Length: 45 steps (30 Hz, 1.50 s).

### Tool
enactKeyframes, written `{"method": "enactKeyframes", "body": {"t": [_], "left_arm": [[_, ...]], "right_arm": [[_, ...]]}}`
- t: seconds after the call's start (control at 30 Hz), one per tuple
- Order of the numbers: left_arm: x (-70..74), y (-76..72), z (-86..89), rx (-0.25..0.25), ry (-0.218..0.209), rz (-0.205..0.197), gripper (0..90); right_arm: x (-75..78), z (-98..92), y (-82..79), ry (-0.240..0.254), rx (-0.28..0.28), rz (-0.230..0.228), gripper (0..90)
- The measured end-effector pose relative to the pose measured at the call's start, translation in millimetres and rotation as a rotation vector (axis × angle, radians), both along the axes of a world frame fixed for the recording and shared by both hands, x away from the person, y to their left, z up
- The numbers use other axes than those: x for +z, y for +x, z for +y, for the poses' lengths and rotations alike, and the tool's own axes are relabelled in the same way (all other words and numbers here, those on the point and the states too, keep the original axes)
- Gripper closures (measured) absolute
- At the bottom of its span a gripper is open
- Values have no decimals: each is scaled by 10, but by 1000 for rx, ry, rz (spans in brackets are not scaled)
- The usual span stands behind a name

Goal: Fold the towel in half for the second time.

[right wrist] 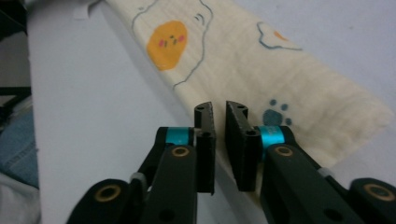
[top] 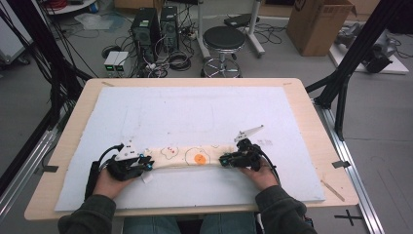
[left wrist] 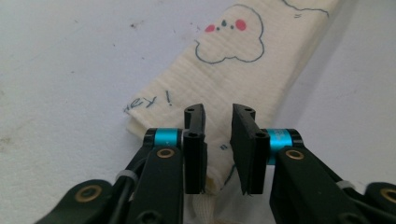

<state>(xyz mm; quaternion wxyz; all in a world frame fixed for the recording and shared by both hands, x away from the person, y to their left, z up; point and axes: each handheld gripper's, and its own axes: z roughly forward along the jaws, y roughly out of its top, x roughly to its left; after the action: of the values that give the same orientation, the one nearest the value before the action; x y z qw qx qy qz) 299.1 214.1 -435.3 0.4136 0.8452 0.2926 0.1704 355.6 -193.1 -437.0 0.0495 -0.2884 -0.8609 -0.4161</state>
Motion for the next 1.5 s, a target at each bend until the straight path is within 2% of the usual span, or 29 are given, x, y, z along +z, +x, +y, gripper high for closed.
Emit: {"method": "enactKeyframes", "body": {"t": [0.07,0.13,0.2,0.23,0.3,0.33,0.4,0.53,0.7,0.8,1.07,1.27,1.37,1.47,1.5], "left_arm": [[42,-1,25,13,-50,-24,700],[67,22,50,35,-77,-45,652],[55,51,57,49,-76,-52,627],[43,63,56,52,-69,-41,617],[13,89,50,50,-48,-18,595],[-3,100,44,52,-38,-1,571],[-37,116,34,64,-24,23,510],[-63,125,43,77,-19,33,492],[-87,141,77,95,-23,63,439],[-93,143,71,94,-22,62,435],[-87,122,51,98,0,32,429],[-64,98,47,100,11,7,421],[8,72,63,105,-22,-25,419],[76,57,64,101,-96,-58,429],[82,59,55,87,-104,-65,442]], "right_arm": [[66,27,-14,26,12,-47,759],[136,45,17,40,-6,-96,687],[173,53,77,42,-33,-131,617],[176,57,113,36,-45,-141,618],[151,63,173,34,-44,-145,592],[127,75,192,5,-45,-158,585],[75,100,211,-44,-37,-145,554],[25,126,176,-106,-22,-158,519],[-2,69,89,-125,-12,-186,472],[-6,29,40,-132,-3,-206,456],[-20,-3,-3,-132,3,-225,441],[-21,5,-4,-122,-1,-213,405],[8,28,-35,-115,-8,-236,380],[86,13,-55,-56,-18,-252,382],[106,1,-50,-38,-22,-254,385]]}}
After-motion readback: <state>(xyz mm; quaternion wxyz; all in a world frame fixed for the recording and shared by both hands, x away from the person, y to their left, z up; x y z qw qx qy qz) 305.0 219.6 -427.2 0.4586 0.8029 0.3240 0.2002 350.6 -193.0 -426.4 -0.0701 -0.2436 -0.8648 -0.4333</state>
